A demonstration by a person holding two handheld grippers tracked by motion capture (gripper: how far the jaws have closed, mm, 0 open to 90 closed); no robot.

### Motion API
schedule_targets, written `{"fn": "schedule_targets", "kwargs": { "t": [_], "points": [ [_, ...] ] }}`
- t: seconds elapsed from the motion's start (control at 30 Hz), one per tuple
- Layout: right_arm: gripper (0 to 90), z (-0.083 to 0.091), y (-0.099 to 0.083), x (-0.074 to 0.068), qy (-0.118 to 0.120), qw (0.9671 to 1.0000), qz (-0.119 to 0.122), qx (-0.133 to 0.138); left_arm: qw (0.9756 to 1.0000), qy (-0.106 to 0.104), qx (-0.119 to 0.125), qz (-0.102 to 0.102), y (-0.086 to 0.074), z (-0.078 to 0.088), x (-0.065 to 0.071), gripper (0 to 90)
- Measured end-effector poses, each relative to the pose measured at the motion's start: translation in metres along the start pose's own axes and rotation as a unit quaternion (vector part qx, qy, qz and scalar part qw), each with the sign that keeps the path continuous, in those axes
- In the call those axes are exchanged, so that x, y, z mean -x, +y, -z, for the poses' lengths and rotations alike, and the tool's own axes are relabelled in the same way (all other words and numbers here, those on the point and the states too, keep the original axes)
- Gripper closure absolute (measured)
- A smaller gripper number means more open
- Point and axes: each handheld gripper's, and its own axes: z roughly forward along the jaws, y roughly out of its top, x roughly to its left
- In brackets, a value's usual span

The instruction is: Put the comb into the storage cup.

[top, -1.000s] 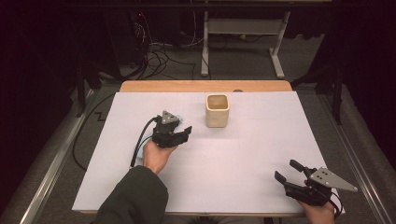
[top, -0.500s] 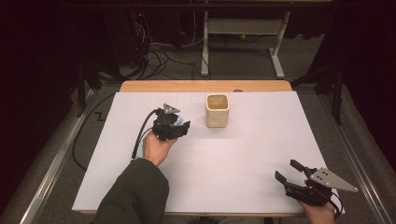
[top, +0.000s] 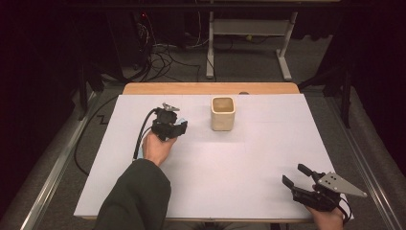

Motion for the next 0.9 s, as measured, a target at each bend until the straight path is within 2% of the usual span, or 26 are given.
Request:
{"fn": "schedule_targets", "kwargs": {
  "t": [0.1,0.23,0.27,0.3,0.37,0.4,0.43,0.63,0.77,0.9],
  "points": [
    [27.9,0.000,0.000,0.000,0.000,1.0000,0.001,-0.001,0.9997,-0.006,-0.014,0.020,0.003,0.001,-0.010,55.7],
    [28.0,-0.001,0.000,0.000,0.001,1.0000,0.001,-0.003,0.9992,-0.009,-0.032,0.024,0.005,0.003,-0.018,58.2],
    [28.0,-0.001,0.000,0.000,0.002,1.0000,0.001,-0.003,0.9987,0.006,-0.049,0.008,0.008,0.004,-0.018,58.8],
    [28.0,-0.001,0.000,0.000,0.002,1.0000,0.001,-0.003,0.9987,0.016,-0.049,0.001,0.010,0.004,-0.017,59.5],
    [28.0,-0.001,0.001,0.000,0.002,1.0000,0.001,-0.003,0.9986,0.012,-0.050,0.013,0.014,0.004,-0.020,59.6],
    [28.0,-0.001,0.001,0.000,0.003,1.0000,0.002,-0.003,0.9970,0.023,-0.073,0.008,0.017,0.001,-0.022,60.3],
    [28.1,-0.001,0.001,0.000,0.003,1.0000,0.002,-0.003,0.9964,0.030,-0.079,0.004,0.018,-0.001,-0.023,61.2],
    [28.1,-0.001,0.000,0.000,0.003,1.0000,0.002,-0.004,0.9947,0.016,-0.096,0.031,0.031,-0.006,-0.030,65.8],
    [28.1,-0.001,0.000,0.000,0.003,1.0000,0.003,-0.004,0.9917,0.017,-0.114,0.057,0.040,-0.010,-0.035,72.5],
    [28.2,-0.001,0.000,0.000,0.002,1.0000,0.003,-0.004,0.9868,0.012,-0.138,0.084,0.044,-0.020,-0.040,79.1]
  ]
}}
